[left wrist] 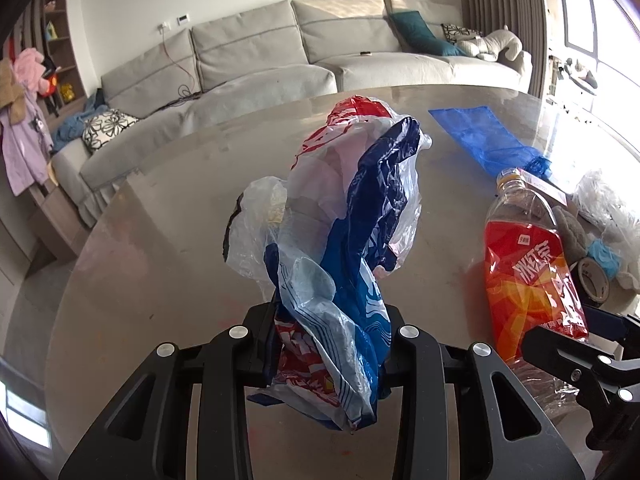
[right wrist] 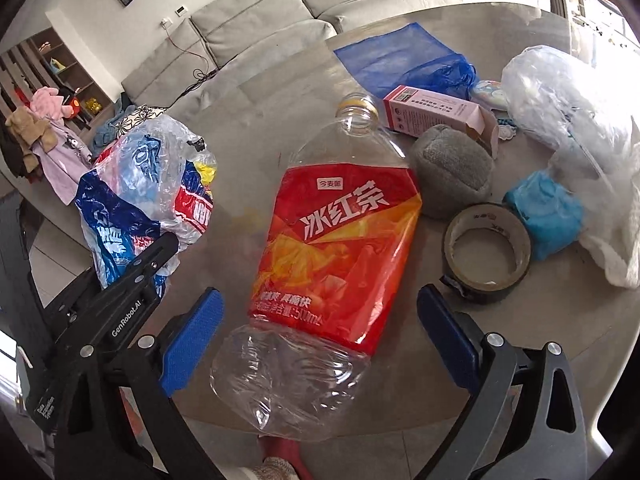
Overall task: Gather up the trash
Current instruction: 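Grasp the plastic bag with the left tool and lift it, then grasp the orange-labelled bottle with the right tool while the left tool holds the bag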
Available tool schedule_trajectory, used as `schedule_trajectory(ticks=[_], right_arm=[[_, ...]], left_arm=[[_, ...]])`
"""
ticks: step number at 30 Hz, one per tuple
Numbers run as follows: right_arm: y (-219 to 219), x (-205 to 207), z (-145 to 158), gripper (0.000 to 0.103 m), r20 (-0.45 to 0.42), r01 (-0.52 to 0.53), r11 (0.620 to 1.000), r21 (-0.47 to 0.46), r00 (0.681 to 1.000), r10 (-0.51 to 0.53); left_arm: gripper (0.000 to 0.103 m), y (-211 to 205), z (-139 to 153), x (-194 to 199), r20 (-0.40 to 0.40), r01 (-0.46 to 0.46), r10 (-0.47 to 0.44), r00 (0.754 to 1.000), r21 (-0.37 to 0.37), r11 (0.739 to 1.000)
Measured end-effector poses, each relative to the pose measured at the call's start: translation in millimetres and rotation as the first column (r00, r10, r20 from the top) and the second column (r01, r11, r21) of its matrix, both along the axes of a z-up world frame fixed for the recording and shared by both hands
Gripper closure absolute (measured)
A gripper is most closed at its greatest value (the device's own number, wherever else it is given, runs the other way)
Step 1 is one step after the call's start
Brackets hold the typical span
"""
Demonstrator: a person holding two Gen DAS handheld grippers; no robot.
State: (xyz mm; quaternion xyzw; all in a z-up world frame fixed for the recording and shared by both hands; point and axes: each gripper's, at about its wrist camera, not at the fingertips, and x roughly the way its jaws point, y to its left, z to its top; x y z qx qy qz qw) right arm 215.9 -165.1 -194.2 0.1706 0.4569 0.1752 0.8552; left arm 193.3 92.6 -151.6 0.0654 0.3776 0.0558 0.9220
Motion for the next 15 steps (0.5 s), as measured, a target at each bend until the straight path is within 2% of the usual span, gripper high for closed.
schedule_trajectory(ticks=[1, 2, 4, 6, 8, 10, 12, 15], right_arm=[[1.5, 1.8, 0.9, 0.030, -0.006, -0.011, 1.000, -0.012, 1.000, 0.010], [3.5, 2.7, 0.3, 0.037, -0.017, -0.040, 0.999, 0.012, 0.999, 0.041], [6.7, 3.9, 2.2, 0.046, -0.031, -0.085, 0.996, 0.037, 0.996, 0.086], [13.1, -0.2, 8.2, 0.051, -0.001, -0.110, 0.994, 0.009, 0.994, 0.110], [16.9, -3.2, 14.4, 0.067, 0.037, -0.120, 0.993, 0.013, 0.992, 0.119], [19.2, -7.0, 23.3, 0.072, 0.079, -0.120, 0.993, -0.011, 0.989, 0.121], [26.6, -7.6, 22.3, 0.072, 0.074, -0.147, 0.988, -0.054, 0.986, 0.151], [26.8, -10.6, 21.5, 0.072, 0.085, -0.152, 0.986, -0.063, 0.984, 0.157]], left_arm=[[0.069, -0.1, 0.0, 0.3, -0.002, 0.003, -0.003, 1.000, -0.002, 1.000], [0.069, 0.0, -0.1, -1.1, -0.001, 0.007, -0.007, 1.000, -0.009, 1.000], [0.069, 2.2, -0.4, -0.4, -0.003, 0.009, -0.009, 1.000, -0.004, 1.000], [0.069, 3.5, -1.5, -0.9, -0.003, 0.013, -0.013, 1.000, 0.000, 1.000], [0.069, 2.6, -3.3, -2.0, -0.004, 0.014, -0.014, 1.000, 0.004, 1.000], [0.069, 0.8, -3.5, -4.4, 0.002, 0.009, -0.009, 1.000, 0.005, 1.000], [0.069, 2.4, -3.9, -5.0, 0.002, 0.003, -0.003, 1.000, 0.007, 1.000], [0.069, 4.3, -4.5, -5.6, -0.001, -0.012, 0.012, 1.000, -0.001, 1.000]])
